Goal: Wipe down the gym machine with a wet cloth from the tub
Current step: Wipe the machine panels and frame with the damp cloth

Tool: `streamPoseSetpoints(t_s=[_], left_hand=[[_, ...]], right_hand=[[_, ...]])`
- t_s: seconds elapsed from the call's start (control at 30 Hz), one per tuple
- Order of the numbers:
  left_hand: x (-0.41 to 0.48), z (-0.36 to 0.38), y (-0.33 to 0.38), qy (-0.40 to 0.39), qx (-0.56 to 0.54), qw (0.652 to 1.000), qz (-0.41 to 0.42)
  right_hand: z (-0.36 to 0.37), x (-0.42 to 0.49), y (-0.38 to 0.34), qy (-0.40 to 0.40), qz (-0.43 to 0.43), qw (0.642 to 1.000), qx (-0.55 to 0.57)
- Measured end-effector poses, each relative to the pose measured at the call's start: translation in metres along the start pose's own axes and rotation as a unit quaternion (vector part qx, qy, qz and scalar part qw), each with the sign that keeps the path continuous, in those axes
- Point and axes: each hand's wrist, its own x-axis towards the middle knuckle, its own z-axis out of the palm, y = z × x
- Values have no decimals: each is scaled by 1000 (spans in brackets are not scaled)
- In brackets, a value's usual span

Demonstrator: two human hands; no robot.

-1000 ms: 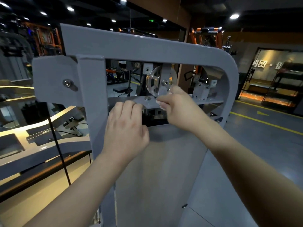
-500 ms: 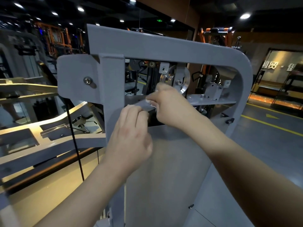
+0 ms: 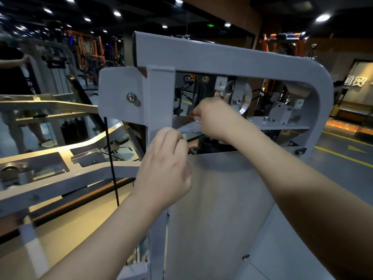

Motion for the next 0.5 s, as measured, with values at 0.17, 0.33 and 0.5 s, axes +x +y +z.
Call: streamPoseSetpoints(t_s=[0.17, 0.33, 0.5], left_hand=[[3, 1, 2, 8, 20, 1000, -7], [10, 7, 6, 19, 34, 999, -6], [16, 12, 9, 41, 23, 999, -1]], right_hand=[[10, -47, 24, 115, -90, 979, 141], [28, -72, 64, 152, -82, 977, 127], [29, -72, 57, 174, -41, 973, 145]])
